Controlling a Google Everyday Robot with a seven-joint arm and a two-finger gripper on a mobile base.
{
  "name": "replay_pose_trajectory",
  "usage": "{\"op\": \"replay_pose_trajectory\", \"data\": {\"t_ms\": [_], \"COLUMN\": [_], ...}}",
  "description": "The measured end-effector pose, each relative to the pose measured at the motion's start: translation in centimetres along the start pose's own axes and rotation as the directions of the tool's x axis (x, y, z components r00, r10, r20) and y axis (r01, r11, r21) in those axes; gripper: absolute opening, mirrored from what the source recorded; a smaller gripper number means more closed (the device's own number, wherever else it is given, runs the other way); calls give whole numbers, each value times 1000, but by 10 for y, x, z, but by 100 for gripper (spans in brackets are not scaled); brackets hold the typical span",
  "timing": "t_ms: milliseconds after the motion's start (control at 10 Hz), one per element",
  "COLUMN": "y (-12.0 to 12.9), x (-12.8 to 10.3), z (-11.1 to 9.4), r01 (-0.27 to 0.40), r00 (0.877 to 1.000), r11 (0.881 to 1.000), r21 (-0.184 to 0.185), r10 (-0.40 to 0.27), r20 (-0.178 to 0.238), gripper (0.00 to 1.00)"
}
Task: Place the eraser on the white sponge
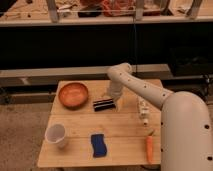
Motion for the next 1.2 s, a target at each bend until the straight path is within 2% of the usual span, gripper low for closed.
{"op": "replay_pose_trajectory", "data": {"t_ms": [1200], "y": [-6], "x": [-3], "z": [20], "r01": [64], "r00": [997], "r11": [993], "r21": [-98], "r10": [-67], "r20": [-29], "gripper": [80]}}
